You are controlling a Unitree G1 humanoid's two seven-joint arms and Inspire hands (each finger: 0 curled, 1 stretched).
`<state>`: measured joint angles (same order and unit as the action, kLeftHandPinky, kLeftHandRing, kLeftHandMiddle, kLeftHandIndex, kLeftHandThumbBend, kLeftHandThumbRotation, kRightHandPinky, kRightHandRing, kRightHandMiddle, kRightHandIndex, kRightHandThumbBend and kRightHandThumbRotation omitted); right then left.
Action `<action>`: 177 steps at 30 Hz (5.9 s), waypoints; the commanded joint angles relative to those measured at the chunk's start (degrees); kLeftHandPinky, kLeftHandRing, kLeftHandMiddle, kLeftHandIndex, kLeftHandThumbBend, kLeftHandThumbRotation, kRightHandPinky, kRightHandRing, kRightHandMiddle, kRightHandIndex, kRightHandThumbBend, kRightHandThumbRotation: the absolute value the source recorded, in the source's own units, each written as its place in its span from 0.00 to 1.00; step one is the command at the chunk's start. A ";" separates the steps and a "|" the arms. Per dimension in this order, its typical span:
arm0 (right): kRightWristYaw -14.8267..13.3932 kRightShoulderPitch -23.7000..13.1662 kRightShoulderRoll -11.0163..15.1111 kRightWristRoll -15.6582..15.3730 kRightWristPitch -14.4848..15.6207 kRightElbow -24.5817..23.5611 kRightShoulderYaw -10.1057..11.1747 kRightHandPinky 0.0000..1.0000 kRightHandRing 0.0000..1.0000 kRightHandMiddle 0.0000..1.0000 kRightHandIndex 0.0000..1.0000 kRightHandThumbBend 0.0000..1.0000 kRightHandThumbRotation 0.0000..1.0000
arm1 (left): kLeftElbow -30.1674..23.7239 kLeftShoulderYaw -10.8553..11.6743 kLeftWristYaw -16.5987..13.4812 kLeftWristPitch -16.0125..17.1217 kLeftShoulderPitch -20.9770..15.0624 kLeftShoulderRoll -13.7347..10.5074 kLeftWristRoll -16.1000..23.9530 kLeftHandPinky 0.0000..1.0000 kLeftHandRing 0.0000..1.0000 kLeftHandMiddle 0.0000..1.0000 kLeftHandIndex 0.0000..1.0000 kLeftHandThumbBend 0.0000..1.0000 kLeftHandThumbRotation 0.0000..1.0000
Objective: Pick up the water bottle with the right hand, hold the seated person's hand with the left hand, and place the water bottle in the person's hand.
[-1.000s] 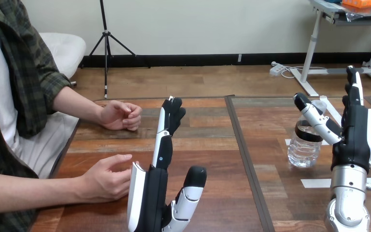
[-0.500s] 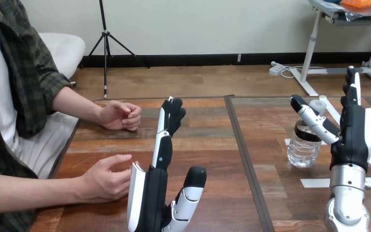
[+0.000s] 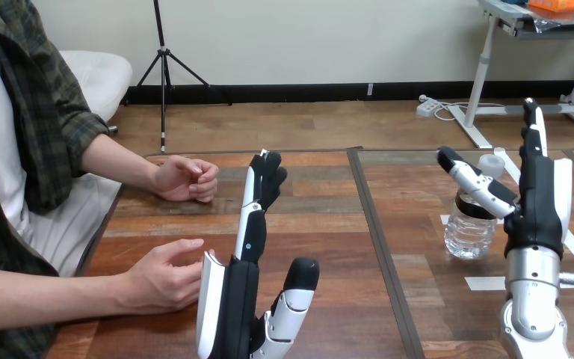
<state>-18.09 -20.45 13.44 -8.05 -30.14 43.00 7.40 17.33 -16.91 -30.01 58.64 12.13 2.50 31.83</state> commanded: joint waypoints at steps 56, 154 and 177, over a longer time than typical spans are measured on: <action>1.58 0.37 -1.47 -0.38 11.75 -9.31 -0.90 0.90 0.95 0.96 0.94 0.67 0.02 | -1.54 -0.11 0.99 0.66 1.60 1.43 -1.41 0.94 0.94 0.96 1.00 0.52 1.00; -0.18 1.13 -4.58 2.84 -17.52 -7.98 1.80 0.87 0.93 0.92 0.87 0.53 0.00 | -0.39 -0.15 -1.01 0.71 0.90 0.91 0.79 0.93 0.94 0.97 1.00 0.53 1.00; -1.11 1.61 -3.22 0.54 -9.45 -7.48 2.27 0.99 0.99 0.99 0.95 0.56 0.00 | -0.70 -0.40 -0.78 0.50 1.54 1.03 0.48 0.93 0.94 0.97 1.00 0.52 1.00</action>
<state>-20.04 -15.75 9.40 -7.97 -41.26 36.14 9.46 17.34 -16.95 -30.95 58.73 12.26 2.49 33.07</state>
